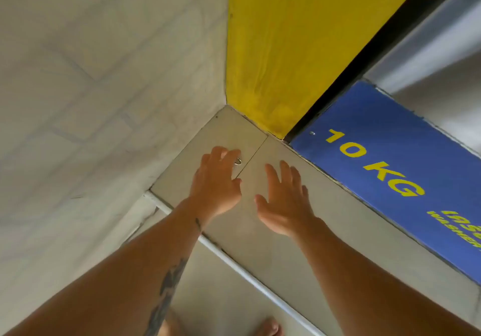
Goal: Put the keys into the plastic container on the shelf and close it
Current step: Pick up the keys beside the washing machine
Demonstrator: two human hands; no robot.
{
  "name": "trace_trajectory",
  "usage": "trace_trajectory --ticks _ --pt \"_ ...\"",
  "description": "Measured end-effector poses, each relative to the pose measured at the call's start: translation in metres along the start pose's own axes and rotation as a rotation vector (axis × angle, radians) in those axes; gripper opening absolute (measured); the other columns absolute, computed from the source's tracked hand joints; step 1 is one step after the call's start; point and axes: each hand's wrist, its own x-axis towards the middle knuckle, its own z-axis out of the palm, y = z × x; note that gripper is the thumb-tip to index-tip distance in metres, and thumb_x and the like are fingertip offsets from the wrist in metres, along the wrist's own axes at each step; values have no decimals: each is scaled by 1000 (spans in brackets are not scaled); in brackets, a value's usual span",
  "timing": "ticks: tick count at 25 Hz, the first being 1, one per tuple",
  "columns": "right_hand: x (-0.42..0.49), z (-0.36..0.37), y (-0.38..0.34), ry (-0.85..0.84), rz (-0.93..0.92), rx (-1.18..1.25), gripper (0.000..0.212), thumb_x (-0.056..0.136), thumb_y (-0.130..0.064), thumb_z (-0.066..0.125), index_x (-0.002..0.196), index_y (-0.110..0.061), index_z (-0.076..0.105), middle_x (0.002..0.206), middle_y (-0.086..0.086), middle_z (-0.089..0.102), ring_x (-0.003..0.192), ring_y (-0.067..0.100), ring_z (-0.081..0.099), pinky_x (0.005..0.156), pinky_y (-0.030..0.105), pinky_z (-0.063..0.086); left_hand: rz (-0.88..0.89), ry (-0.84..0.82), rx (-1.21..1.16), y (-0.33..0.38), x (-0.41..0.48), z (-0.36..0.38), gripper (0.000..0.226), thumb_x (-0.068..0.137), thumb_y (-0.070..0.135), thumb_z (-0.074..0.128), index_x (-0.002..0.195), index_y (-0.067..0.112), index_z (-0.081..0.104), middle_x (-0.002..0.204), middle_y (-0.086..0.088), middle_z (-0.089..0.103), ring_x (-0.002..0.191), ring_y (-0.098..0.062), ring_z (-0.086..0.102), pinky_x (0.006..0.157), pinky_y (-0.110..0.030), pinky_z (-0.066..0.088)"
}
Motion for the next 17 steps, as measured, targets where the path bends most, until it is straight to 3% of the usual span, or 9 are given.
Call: trace_trajectory --ticks 5,8,13,15,17 --pt "16 42 5 121 -33 -139 78 96 -44 42 158 -19 2 166 15 -9 152 37 -7 122 56 10 210 109 327 -22 26 24 58 89 30 60 144 26 41 148 -3 39 133 -26 38 102 -41 44" --pt "17 59 8 193 -36 -165 81 94 -47 37 159 -16 1 166 18 -9 152 38 -10 122 57 4 284 161 405 -36 29 35 44 84 22 66 126 23 56 131 -6 52 114 -29 51 87 -40 48" --pt "20 75 13 285 -52 -133 79 92 -48 35 159 -13 10 167 19 -1 153 37 -8 122 59 4 413 236 367 -56 36 39 40 66 -7 68 102 11 67 105 -10 60 89 -30 54 63 -37 52" --pt "23 76 14 275 -47 -147 79 93 -48 33 159 -14 7 166 18 -5 153 36 -11 122 58 1 415 215 315 -56 40 35 36 69 -7 60 99 11 67 103 -10 59 89 -30 53 58 -39 54" --pt "23 73 12 225 -41 -145 80 93 -49 31 159 -15 2 166 18 -10 152 36 -15 122 57 -4 312 204 182 -50 47 28 33 74 0 49 99 15 64 105 -6 57 90 -26 54 64 -38 54"
